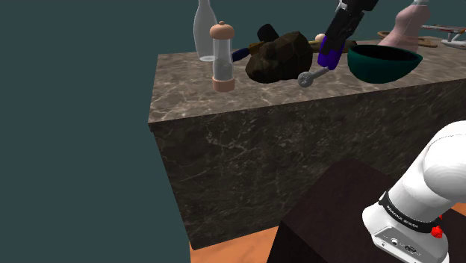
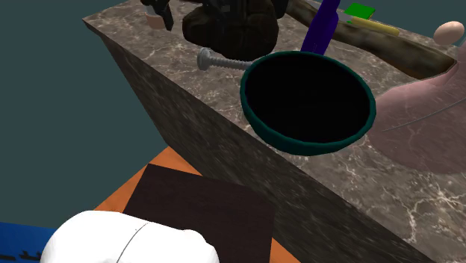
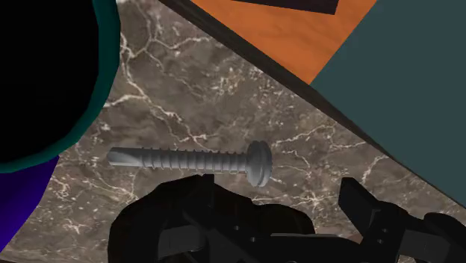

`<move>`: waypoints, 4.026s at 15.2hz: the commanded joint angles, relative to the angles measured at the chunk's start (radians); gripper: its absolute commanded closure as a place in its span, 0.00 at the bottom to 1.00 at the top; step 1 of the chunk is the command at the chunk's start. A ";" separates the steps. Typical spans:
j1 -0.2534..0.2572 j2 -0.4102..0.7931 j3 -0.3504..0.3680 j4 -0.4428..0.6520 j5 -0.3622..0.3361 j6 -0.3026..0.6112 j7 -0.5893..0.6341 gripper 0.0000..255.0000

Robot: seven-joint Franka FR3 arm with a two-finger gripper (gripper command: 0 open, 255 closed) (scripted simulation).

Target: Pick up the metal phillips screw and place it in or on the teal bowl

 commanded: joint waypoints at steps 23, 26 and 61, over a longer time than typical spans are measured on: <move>0.238 0.107 -0.368 -0.163 -0.177 0.282 -0.937 0.00; 0.238 0.107 -0.368 -0.163 -0.177 0.282 -0.937 0.00; 0.266 0.161 -0.329 0.210 -0.141 -0.036 -0.912 1.00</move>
